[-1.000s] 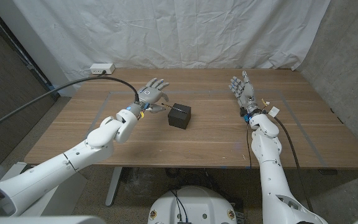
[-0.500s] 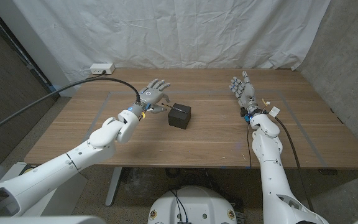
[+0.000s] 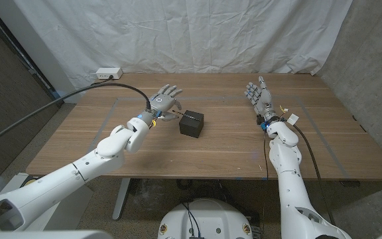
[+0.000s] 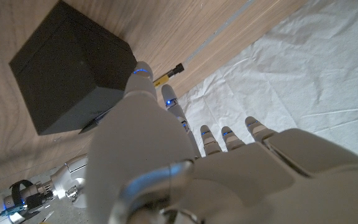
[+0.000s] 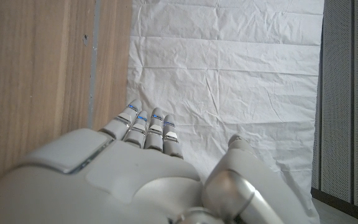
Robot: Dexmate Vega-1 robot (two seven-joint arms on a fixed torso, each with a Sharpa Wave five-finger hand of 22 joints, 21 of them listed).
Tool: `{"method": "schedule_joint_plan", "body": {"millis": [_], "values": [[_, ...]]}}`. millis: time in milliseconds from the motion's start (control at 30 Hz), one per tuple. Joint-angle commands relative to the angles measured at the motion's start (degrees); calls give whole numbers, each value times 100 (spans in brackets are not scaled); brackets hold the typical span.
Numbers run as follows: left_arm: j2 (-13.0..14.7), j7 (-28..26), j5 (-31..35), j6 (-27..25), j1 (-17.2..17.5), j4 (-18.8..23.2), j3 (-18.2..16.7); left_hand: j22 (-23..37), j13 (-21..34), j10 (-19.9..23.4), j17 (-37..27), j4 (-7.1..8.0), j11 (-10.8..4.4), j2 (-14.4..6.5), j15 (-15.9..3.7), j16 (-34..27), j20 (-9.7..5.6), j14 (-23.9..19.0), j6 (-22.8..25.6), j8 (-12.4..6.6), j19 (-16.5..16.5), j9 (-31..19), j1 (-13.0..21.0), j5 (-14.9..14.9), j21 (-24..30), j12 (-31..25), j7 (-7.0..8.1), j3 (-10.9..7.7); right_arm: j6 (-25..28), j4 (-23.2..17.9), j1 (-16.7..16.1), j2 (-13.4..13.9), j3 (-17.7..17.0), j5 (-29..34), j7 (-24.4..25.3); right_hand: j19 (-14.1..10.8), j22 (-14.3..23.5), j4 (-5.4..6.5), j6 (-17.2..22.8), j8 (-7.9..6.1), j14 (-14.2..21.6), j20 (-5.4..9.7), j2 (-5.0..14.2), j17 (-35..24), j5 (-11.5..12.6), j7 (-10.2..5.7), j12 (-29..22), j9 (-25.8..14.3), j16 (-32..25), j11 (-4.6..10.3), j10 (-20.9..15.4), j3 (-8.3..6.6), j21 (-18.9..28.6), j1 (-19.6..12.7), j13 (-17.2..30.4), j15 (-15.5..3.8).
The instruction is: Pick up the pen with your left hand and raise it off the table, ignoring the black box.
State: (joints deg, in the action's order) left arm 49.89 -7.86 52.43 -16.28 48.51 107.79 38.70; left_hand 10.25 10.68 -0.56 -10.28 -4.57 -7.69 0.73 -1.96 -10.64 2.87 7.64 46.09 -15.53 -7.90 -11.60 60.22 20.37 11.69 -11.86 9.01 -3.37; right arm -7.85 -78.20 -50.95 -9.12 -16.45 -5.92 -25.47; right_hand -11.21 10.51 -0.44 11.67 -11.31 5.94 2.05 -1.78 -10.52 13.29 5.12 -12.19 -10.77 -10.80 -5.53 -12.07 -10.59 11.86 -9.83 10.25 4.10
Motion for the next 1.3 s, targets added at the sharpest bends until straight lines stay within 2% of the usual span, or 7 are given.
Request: {"method": "schedule_joint_plan", "body": {"millis": [33,633,867,1300], "values": [[-13,42,21,-59,-26,-1,25,25,9,-35,-16,-14,4,-32,-382,-4,-5,6,73,-27,-36,-11,61,41,-20,19,5,31,19,46,28,9,-1,29,16,-61,31,-12,34,-10,40,12,45,-30,21,2,-2,-15,-10,-9,-36,29,5,-16,31,-18],[-66,-50,-28,-38,-57,-22,28,27,10,-22,-22,-32,4,-65,-369,-21,14,-26,251,-85,-47,-24,133,52,-15,11,40,57,47,57,50,30,-12,51,18,-57,31,-17,34,-9,42,5,52,-30,21,1,0,-15,-10,0,-36,37,2,-16,31,-14],[-73,-28,-28,-75,-54,-11,35,28,10,9,-27,-36,0,-75,-386,-28,23,-56,570,-214,-47,-40,163,58,-11,1,-33,86,75,22,28,34,-21,60,23,-57,31,-20,34,-8,40,8,55,-30,21,6,2,-15,-8,0,-33,41,2,-16,31,-14],[-72,-62,-65,-100,-28,-17,35,28,10,54,-34,-39,-16,-88,-408,-39,27,-93,634,-261,-32,-76,191,63,-2,-11,-29,107,73,84,44,33,-31,57,3,-56,31,-24,33,-7,41,12,59,-30,20,2,1,-15,-8,-9,-41,47,1,-16,31,-10]]}}
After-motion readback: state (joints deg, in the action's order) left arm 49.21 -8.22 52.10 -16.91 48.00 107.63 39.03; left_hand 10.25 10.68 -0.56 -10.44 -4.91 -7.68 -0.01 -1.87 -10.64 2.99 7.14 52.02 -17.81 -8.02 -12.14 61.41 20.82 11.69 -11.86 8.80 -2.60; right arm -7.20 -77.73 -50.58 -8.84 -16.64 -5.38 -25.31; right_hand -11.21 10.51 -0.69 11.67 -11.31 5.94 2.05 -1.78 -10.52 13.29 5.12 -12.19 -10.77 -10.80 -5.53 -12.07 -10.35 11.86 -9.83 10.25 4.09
